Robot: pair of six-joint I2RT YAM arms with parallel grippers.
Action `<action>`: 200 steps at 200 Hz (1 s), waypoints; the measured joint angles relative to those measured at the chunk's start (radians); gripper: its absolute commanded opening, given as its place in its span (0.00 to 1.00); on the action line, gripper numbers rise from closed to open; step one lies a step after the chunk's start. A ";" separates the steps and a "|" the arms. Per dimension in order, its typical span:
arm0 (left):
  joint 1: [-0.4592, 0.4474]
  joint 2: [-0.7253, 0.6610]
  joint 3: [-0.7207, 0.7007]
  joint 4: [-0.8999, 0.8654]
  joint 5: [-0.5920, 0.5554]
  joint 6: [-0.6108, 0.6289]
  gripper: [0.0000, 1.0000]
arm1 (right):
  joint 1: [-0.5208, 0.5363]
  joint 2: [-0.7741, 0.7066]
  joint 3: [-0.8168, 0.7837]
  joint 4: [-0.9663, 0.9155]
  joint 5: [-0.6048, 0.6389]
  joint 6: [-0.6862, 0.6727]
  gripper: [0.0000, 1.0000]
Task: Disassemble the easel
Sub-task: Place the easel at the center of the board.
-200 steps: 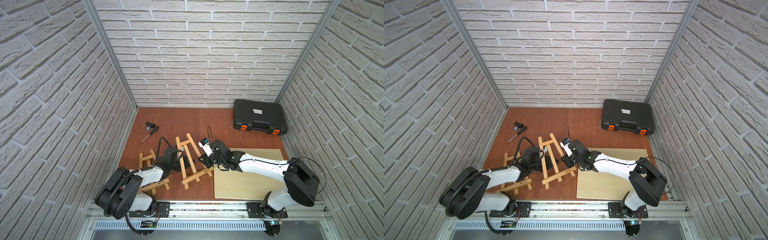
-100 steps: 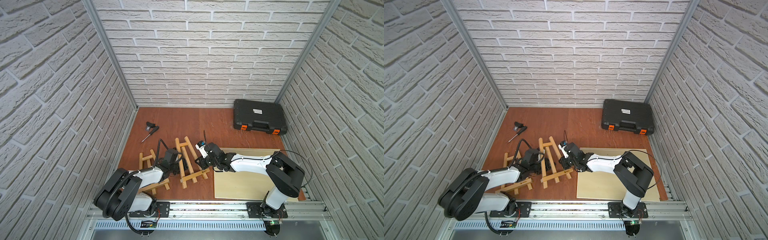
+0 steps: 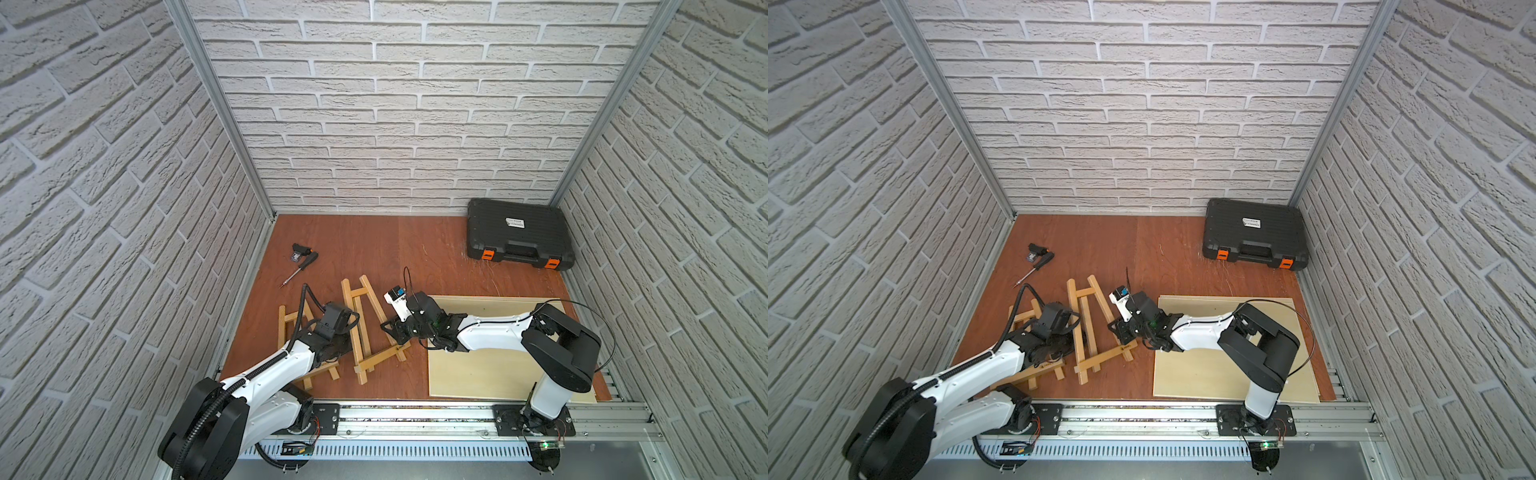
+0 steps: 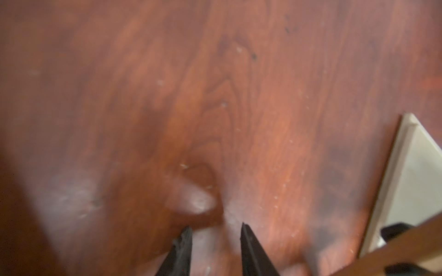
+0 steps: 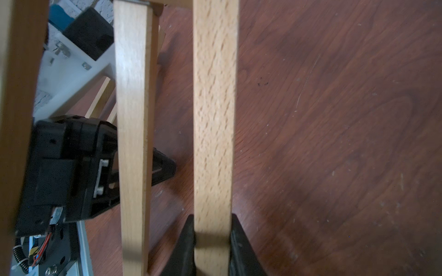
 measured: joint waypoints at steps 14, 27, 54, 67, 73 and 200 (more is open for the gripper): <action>0.000 -0.010 0.016 -0.053 -0.035 0.002 0.37 | -0.004 0.001 -0.012 0.002 0.012 0.010 0.06; 0.001 -0.023 0.037 -0.098 -0.067 0.008 0.37 | -0.013 0.010 -0.018 -0.006 0.024 0.017 0.06; 0.000 -0.056 0.096 -0.136 -0.105 0.018 0.40 | -0.027 0.048 -0.023 -0.048 0.067 0.029 0.06; -0.005 -0.081 0.111 -0.132 -0.122 0.022 0.40 | -0.027 0.050 -0.022 -0.056 0.073 0.035 0.06; -0.006 -0.095 0.113 -0.131 -0.128 0.023 0.40 | -0.027 0.050 -0.020 -0.061 0.075 0.035 0.06; -0.015 -0.151 0.181 -0.140 -0.187 0.113 0.53 | 0.044 0.071 0.162 -0.392 0.251 0.015 0.19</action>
